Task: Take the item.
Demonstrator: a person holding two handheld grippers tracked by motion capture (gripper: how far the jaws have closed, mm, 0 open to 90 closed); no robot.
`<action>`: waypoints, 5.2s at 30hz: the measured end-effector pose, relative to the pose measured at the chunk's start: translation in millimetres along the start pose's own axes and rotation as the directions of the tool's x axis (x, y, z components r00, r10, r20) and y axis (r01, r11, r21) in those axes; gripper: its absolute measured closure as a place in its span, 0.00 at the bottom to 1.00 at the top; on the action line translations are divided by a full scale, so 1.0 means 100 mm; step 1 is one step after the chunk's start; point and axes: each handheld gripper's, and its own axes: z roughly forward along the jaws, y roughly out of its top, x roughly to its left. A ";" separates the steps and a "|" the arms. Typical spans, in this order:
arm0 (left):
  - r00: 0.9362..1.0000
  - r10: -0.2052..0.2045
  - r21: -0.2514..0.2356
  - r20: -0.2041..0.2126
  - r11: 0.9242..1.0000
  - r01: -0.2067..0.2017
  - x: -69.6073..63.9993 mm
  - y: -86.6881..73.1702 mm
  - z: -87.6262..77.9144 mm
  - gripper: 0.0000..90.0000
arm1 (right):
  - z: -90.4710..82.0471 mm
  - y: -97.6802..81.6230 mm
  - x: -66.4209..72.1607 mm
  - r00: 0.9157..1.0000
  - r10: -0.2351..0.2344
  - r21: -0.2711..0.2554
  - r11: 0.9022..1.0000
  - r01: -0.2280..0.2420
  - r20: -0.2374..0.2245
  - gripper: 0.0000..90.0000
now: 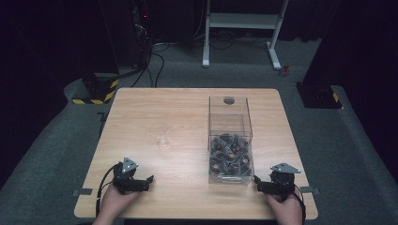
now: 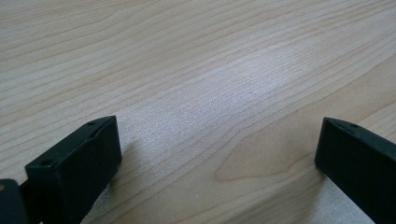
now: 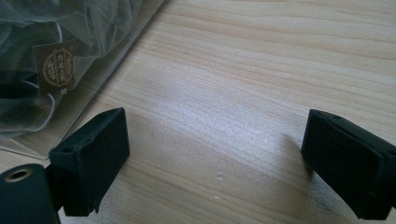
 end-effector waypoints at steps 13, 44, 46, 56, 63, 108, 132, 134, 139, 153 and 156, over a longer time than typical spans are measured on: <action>1.000 -0.006 -0.002 -0.011 1.000 0.006 0.00 -0.01 -0.01 0.03 | 0.00 0.00 0.00 1.000 -0.001 0.000 1.000 0.001 -0.002 0.09; 1.000 0.024 -0.091 0.001 0.996 -0.023 -0.07 0.08 -0.21 0.11 | -0.01 -0.01 -0.01 1.000 -0.024 -0.002 1.000 0.024 -0.015 0.08; 0.999 0.012 -0.114 0.030 0.993 -0.008 -0.08 0.10 -0.24 0.11 | -0.01 -0.01 -0.01 0.999 -0.026 -0.003 1.000 0.026 -0.018 0.08; 0.998 0.037 -0.175 0.047 0.984 -0.028 -0.16 0.15 -0.32 0.13 | -0.01 -0.02 -0.01 0.999 -0.027 -0.004 1.000 0.027 -0.018 0.08; 0.997 0.025 -0.195 0.068 0.981 -0.012 -0.20 0.20 -0.37 0.14 | -0.01 -0.02 -0.01 0.999 -0.028 -0.003 1.000 0.027 -0.018 0.08; 0.966 0.112 -0.252 0.232 0.966 -0.052 -0.75 0.77 -0.34 0.16 | -0.02 -0.02 -0.01 0.999 -0.028 -0.003 1.000 0.027 -0.019 0.08; 0.947 0.154 -0.262 0.282 0.962 -0.079 -1.02 0.98 -0.22 0.17 | -0.02 -0.02 0.00 1.000 -0.023 -0.002 1.000 0.023 -0.021 0.09; 0.943 0.079 -0.281 0.322 0.960 0.015 -1.10 0.99 -0.19 0.17 | -0.02 -0.02 0.00 0.999 -0.026 -0.003 1.000 0.026 -0.021 0.09; 0.942 0.110 -0.273 0.318 0.962 -0.021 -1.11 1.01 -0.17 0.17 | -0.02 -0.02 0.00 0.999 -0.024 -0.002 1.000 0.024 -0.021 0.09; 0.927 0.185 -0.269 0.325 0.958 -0.097 -1.23 1.13 -0.12 0.18 | -0.02 -0.02 0.00 0.999 -0.024 -0.002 1.000 0.024 -0.021 0.09; 0.922 0.192 -0.269 0.335 0.958 -0.101 -1.28 1.16 -0.09 0.18 | -0.02 -0.02 0.00 0.999 -0.026 -0.003 1.000 0.026 -0.021 0.09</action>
